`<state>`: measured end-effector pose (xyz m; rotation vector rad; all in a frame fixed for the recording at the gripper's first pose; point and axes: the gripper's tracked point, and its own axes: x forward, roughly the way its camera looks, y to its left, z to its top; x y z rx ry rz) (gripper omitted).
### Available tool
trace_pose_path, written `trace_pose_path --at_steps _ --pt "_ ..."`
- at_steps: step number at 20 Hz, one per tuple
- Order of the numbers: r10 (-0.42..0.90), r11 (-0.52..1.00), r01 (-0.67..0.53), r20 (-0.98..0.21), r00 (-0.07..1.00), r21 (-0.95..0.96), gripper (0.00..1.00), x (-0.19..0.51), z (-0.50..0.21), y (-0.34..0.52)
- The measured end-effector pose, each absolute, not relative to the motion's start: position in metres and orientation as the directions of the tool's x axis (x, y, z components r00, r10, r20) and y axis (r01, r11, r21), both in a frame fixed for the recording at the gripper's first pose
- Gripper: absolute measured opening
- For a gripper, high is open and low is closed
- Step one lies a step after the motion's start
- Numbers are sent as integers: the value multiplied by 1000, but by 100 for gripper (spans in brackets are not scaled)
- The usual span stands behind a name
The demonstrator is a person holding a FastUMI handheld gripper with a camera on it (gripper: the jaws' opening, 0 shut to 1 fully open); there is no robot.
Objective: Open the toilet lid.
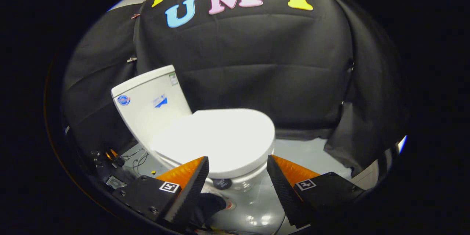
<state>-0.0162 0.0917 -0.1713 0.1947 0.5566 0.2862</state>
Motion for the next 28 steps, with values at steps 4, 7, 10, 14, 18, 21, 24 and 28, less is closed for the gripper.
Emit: trace_pose_path --at_steps 4,7,10,14,18,21,24,28 --pt "411 856 -31 -641 648 517 99 -44 -242 113" --pt "459 774 61 -626 630 630 96 -37 -265 116" --pt "545 674 96 -581 605 733 95 -28 -277 131" --pt "615 557 169 -541 573 813 68 -17 -294 153" --pt "610 580 110 -520 598 807 42 -14 -299 152" --pt "610 578 115 -522 596 808 16 -10 -299 151" --pt "630 582 72 -505 589 810 16 -12 -295 151" --pt "610 653 13 -536 584 757 16 -9 -292 153"
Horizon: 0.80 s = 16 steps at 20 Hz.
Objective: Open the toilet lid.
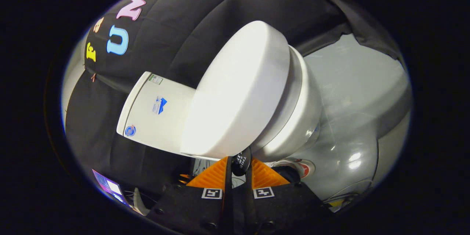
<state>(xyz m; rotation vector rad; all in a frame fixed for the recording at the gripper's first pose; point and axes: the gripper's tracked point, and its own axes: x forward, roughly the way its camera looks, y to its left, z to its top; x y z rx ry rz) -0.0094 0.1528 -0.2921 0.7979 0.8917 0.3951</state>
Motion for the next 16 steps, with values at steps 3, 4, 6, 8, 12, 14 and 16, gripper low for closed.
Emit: trace_pose_path --at_steps 3,4,6,8,12,14,16 --pt "627 668 -53 -523 577 743 16 -10 -279 154" --pt "630 670 -74 -513 583 738 16 -8 -271 153" --pt "633 669 -102 -492 597 736 16 -7 -252 153" --pt "639 671 -143 -469 609 728 16 -6 -234 159" --pt "600 684 -147 -437 671 714 16 1 -209 170" --pt "595 686 -149 -431 679 712 5 0 -181 175" --pt "579 741 -229 -427 695 631 5 1 -161 186"
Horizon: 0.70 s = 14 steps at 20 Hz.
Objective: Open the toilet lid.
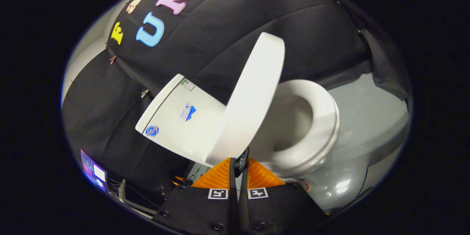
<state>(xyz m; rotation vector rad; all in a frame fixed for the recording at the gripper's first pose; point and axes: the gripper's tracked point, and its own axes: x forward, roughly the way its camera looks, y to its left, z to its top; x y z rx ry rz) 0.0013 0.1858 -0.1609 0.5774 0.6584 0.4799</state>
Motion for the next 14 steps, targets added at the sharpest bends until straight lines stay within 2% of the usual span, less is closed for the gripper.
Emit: trace_pose_path --at_steps 3,9,14 --pt "565 796 -356 -392 726 490 5 3 -119 210" --pt "596 796 -490 -326 733 355 5 11 -63 258" --pt "649 760 -582 -297 700 289 5 15 -32 307"
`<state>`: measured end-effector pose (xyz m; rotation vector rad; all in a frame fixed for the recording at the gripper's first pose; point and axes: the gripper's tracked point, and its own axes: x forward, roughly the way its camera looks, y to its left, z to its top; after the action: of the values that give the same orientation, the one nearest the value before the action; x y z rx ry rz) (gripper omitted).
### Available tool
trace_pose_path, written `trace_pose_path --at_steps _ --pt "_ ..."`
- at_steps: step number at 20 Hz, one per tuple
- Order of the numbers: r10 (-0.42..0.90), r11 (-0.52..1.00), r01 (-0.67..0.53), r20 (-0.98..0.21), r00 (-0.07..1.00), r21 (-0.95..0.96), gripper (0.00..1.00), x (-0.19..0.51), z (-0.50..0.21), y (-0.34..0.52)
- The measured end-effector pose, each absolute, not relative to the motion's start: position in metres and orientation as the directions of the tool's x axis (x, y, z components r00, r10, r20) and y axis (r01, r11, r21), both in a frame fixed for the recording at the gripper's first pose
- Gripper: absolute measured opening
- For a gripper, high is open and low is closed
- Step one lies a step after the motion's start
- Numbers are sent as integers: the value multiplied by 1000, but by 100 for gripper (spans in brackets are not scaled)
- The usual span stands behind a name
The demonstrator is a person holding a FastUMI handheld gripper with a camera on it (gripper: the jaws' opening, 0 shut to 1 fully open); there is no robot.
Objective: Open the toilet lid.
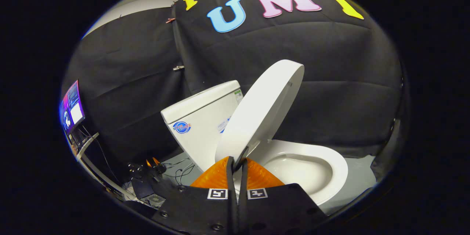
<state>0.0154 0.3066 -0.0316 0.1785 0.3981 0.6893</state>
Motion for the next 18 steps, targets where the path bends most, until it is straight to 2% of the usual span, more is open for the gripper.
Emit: trace_pose_path --at_steps 6,13,18 --pt "695 713 -682 -292 657 165 5 19 -5 373" --pt "724 679 -719 -290 626 145 5 25 3 436" --pt "732 652 -755 -310 606 64 5 25 -1 473"
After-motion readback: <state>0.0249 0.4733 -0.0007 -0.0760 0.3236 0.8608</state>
